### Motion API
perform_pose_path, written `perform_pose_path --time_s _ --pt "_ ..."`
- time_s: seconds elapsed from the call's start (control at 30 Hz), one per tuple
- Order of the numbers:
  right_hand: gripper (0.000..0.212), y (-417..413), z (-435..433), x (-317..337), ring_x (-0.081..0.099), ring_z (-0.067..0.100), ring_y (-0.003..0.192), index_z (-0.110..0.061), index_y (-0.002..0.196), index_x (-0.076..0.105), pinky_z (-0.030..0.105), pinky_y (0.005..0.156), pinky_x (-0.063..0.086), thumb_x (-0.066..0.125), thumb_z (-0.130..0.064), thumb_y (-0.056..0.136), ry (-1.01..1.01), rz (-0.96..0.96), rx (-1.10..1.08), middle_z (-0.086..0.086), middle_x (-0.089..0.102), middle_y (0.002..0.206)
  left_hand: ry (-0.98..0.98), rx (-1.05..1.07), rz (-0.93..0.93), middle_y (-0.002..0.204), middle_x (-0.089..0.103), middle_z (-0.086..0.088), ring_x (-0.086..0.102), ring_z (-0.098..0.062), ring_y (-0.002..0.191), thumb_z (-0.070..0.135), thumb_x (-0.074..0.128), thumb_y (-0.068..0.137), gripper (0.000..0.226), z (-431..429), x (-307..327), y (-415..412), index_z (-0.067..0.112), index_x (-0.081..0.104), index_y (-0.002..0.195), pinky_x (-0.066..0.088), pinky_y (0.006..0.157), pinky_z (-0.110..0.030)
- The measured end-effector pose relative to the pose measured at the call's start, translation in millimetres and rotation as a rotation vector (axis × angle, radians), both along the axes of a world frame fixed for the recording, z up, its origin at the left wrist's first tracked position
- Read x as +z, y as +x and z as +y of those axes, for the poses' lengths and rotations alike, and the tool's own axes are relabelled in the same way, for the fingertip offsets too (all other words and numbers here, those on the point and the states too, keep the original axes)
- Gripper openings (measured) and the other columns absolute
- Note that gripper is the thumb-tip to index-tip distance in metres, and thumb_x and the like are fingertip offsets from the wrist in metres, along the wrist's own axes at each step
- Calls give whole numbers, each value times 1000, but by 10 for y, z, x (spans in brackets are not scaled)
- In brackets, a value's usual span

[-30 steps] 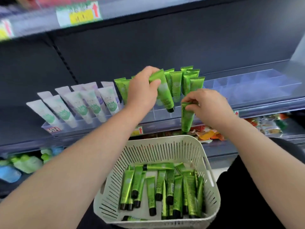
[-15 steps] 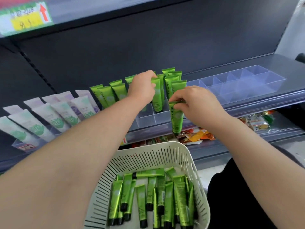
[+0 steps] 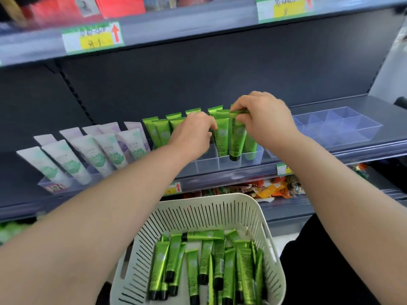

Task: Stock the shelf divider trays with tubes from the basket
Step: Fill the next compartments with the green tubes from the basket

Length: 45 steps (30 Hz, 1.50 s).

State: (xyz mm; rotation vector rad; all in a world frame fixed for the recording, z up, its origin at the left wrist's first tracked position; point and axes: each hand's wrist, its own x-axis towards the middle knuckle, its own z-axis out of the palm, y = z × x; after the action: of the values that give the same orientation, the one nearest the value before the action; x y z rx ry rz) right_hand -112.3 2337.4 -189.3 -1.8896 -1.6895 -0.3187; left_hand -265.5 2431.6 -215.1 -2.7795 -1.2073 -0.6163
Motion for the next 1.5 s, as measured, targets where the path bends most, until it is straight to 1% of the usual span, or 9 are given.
perform_pose_path --time_s 0.17,0.33,0.53,0.67,0.9,1.0,1.13,1.33,1.5 --pt "20 -78 206 47 50 27 101 -26 102 65 35 75 32 52 -14 92 59 -56 -58 1 60 104 35 -106 5 119 58 0 47 -21 115 9 54 93 24 -83 -5 -209 18 65 113 46 84 -36" --pt "24 -119 415 -71 50 27 104 -25 111 64 36 78 32 53 -13 93 -60 -114 -57 4 60 108 19 -99 -26 122 57 3 46 -19 117 12 55 94 23 -86 -34 -326 20 64 114 44 94 -38" --pt "34 -115 572 -207 51 26 107 -27 117 61 38 84 34 55 -7 90 -177 -183 -82 3 60 113 -16 -69 -28 121 59 3 48 -19 115 9 55 93 23 -35 -130 -420 19 65 111 47 92 -41" --pt "35 -94 615 -309 51 27 109 -27 113 63 38 85 34 56 -4 88 -207 -176 -80 2 62 111 -35 -56 -26 123 58 4 47 -17 116 11 55 94 22 -16 -202 -424 19 64 113 47 93 -41" --pt "38 -174 521 -409 47 31 110 -20 120 59 42 82 36 56 -2 86 -7 -168 -17 7 57 118 -56 -58 -38 124 57 3 48 -18 115 9 54 94 23 1 -288 -399 19 63 113 48 89 -41" --pt "42 -295 369 -569 49 32 106 -19 115 62 40 76 36 58 3 80 96 -166 43 6 59 111 -69 -65 -54 121 58 3 48 -19 113 8 54 93 23 -28 -402 -434 19 64 110 47 86 -40" --pt "40 -486 117 -1022 54 32 95 -18 108 66 35 68 32 61 6 76 84 -163 121 5 62 101 -102 -63 -45 119 59 3 49 -20 112 7 54 92 23 -145 -744 -593 19 65 108 42 81 -34" --pt "44 -669 -151 -1772 52 28 101 -23 111 65 38 75 36 60 4 76 -177 -149 167 0 62 109 -258 -2 1 116 61 2 50 -20 112 3 54 89 27 -315 -1388 -981 18 67 107 44 93 -38" --pt "51 -701 -303 -2218 45 22 117 -30 122 56 38 92 37 52 -1 80 -663 -152 129 -3 54 124 -390 86 100 119 60 5 50 -15 115 0 56 89 33 -548 -1952 -1237 21 65 113 42 97 -32"
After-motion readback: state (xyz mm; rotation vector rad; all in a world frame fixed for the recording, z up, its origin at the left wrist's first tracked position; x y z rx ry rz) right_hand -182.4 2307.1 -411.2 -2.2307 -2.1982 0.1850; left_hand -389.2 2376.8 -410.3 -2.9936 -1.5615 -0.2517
